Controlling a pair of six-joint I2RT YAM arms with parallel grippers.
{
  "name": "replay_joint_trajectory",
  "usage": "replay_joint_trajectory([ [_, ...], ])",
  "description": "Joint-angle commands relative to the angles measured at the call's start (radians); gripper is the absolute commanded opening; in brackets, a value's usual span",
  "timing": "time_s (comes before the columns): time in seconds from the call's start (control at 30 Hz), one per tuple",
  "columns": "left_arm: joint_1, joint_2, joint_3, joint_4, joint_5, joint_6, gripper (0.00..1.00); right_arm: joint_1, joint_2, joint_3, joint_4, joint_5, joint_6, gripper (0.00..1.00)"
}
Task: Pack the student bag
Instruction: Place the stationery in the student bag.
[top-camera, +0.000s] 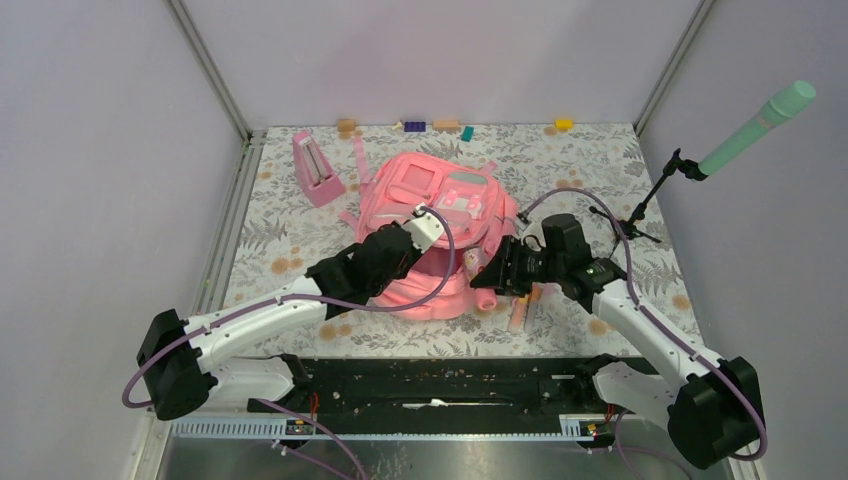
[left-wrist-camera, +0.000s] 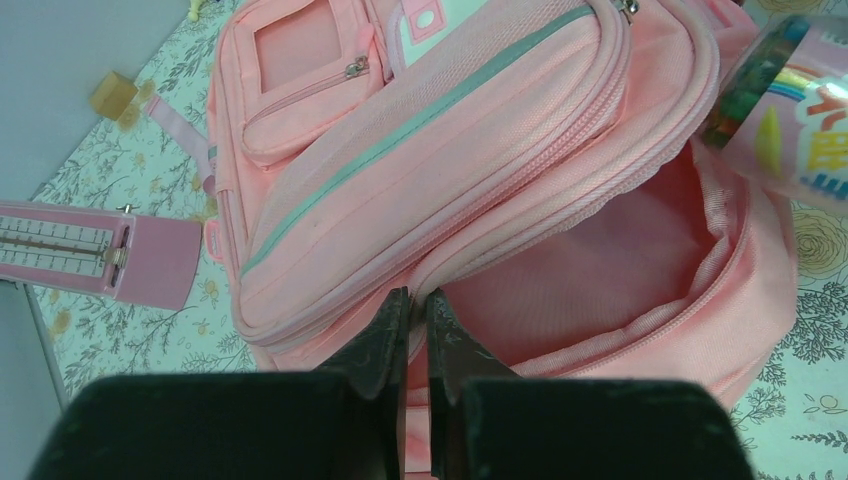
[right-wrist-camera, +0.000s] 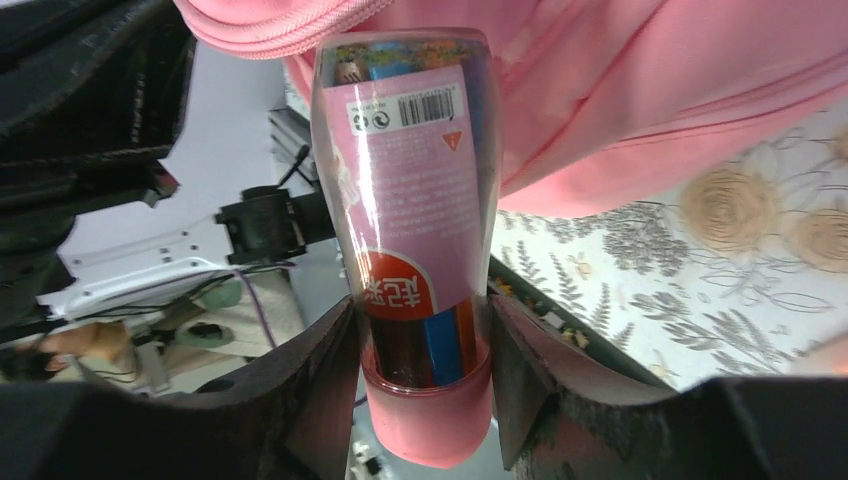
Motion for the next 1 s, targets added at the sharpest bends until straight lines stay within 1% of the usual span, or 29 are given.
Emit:
replay_joint_trajectory([
  [0.0,0.007,-0.039,0.043,0.075,-0.066,-0.023,0.0,0.028,0.024,-0.006,0.192,-0.073,0.184,0.0],
  [0.17,0.006,-0.042,0.043,0.075,-0.068,-0.017,0.0,0.07,0.088,-0.014,0.257,-0.041,0.252,0.0],
  [0.27,0.007,-0.042,0.041,0.076,-0.069,-0.016,0.0,0.08,0.127,-0.047,0.409,-0.027,0.352,0.0],
  [0.33,0.007,-0.041,0.041,0.075,-0.069,-0.015,0.0,0.086,0.146,-0.063,0.493,0.011,0.411,0.0],
  [0.53,0.007,-0.044,0.041,0.075,-0.066,-0.015,0.0,0.115,0.174,-0.138,0.695,0.249,0.602,0.0],
  [0.6,0.007,-0.045,0.041,0.075,-0.064,-0.015,0.0,0.126,0.19,-0.147,0.734,0.313,0.642,0.0],
  [0.8,0.007,-0.044,0.043,0.076,-0.061,-0.013,0.0,0.163,0.267,-0.134,0.795,0.486,0.742,0.0],
  [0.97,0.007,-0.045,0.043,0.076,-0.062,-0.01,0.0,0.21,0.313,-0.124,0.83,0.667,0.805,0.0],
])
